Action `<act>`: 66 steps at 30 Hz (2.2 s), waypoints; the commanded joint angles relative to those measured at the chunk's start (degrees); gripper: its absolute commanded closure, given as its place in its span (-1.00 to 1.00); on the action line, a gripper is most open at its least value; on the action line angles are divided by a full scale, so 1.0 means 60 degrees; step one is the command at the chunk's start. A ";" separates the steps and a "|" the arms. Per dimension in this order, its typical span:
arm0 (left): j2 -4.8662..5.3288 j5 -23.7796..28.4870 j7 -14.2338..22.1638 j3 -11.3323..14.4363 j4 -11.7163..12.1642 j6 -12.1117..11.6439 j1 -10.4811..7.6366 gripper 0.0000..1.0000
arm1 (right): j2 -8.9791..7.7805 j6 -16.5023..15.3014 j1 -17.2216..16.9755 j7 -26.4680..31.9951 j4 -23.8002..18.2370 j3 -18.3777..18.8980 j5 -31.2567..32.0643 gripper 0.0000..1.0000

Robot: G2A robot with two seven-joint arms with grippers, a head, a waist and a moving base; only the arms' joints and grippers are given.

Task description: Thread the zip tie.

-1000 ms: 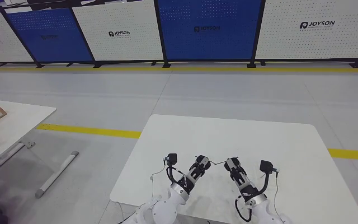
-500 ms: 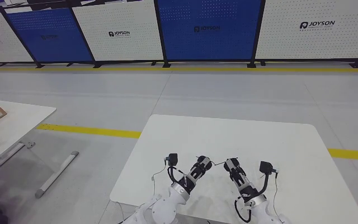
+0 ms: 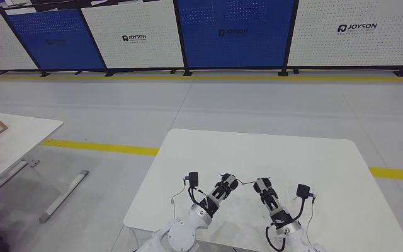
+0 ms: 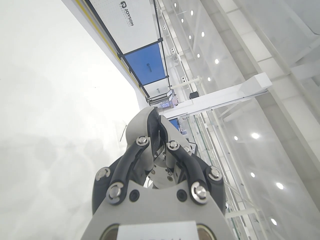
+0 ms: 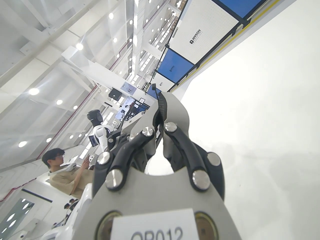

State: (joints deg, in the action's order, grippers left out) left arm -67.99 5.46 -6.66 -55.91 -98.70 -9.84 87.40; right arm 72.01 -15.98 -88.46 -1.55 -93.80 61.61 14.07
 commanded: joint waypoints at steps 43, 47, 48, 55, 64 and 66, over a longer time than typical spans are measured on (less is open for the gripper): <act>-0.0311 -0.1685 -0.0300 0.0441 0.0329 0.0527 -0.0130 1.00 | 0.0182 0.0252 -0.0191 -0.0025 -0.0187 0.0235 0.0455 1.00; -0.0335 -0.1711 -0.0293 0.0448 0.0328 0.0467 -0.0117 1.00 | 0.0192 0.0225 -0.0215 -0.0005 -0.0187 0.0266 0.0477 1.00; -0.0339 -0.1713 -0.0290 0.0448 0.0322 0.0442 -0.0110 1.00 | 0.0194 0.0233 -0.0218 0.0009 -0.0187 0.0272 0.0492 1.00; -0.0356 -0.1791 -0.0218 0.0413 0.0277 0.0289 -0.0041 1.00 | 0.0212 0.0453 -0.0194 0.0225 -0.0215 0.0251 0.0640 1.00; -0.0359 -0.1878 -0.0025 0.0342 0.0236 0.0168 0.0055 1.00 | 0.0245 0.0719 -0.0133 0.0443 -0.0265 0.0173 0.0843 1.00; -0.0360 -0.1893 -0.0001 0.0330 0.0221 0.0150 0.0075 1.00 | 0.0252 0.0786 -0.0114 0.0500 -0.0271 0.0150 0.0898 1.00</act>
State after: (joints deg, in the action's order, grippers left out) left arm -70.15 -5.85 -6.74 -53.90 -97.32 -8.88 87.79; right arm 73.50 -11.47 -89.20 1.28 -95.41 62.58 19.30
